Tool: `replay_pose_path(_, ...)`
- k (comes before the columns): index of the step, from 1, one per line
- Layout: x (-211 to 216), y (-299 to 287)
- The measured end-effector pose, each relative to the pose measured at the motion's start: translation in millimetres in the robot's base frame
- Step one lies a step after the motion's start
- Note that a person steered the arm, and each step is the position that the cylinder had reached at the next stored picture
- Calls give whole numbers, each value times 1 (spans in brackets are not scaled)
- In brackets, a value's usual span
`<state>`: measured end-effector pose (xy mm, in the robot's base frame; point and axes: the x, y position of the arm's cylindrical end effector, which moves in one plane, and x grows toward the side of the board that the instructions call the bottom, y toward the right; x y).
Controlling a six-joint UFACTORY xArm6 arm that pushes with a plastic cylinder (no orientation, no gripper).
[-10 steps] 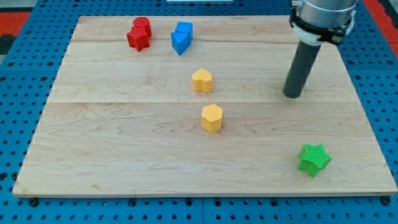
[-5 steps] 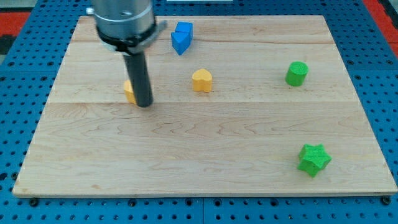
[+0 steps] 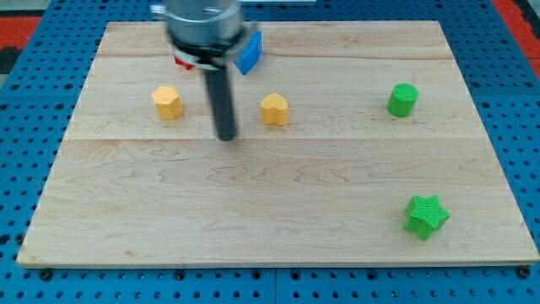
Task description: Move the yellow hexagon below the red star
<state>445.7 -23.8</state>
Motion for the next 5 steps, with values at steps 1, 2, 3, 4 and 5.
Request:
replay_pose_path(1,34,115)
replay_pose_path(2,59,222)
replay_pose_path(3,99,262)
replay_pose_path(4,124,260)
replay_pose_path(5,122,205)
